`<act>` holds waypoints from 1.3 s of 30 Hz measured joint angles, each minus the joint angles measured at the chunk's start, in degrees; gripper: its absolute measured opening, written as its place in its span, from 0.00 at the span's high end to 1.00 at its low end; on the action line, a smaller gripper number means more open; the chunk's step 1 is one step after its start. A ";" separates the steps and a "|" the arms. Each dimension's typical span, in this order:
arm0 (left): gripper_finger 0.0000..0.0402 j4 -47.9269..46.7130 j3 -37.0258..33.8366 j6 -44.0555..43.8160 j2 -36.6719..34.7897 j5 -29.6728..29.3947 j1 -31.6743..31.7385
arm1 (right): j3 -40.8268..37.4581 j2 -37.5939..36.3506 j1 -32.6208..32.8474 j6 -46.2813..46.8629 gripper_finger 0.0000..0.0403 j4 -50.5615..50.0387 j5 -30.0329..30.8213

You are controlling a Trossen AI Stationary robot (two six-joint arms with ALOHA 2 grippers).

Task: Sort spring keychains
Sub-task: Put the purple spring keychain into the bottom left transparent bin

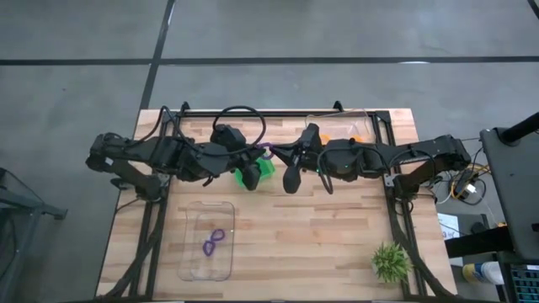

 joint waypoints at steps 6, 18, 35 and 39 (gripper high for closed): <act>0.96 -1.27 0.52 0.50 -0.06 3.36 0.00 | 0.00 0.02 -0.02 -0.26 0.90 -0.05 1.12; 0.96 -17.61 6.56 -0.48 -0.24 23.15 -0.15 | 0.00 -0.50 -0.35 -0.20 0.68 -14.43 -1.22; 0.96 -46.78 0.57 -2.89 5.16 56.09 -5.04 | -1.67 0.20 -1.95 5.44 0.62 -30.80 -17.07; 0.96 -45.62 -5.34 -1.64 6.54 59.71 -7.00 | -1.79 0.20 -1.95 5.44 0.62 -30.86 -17.01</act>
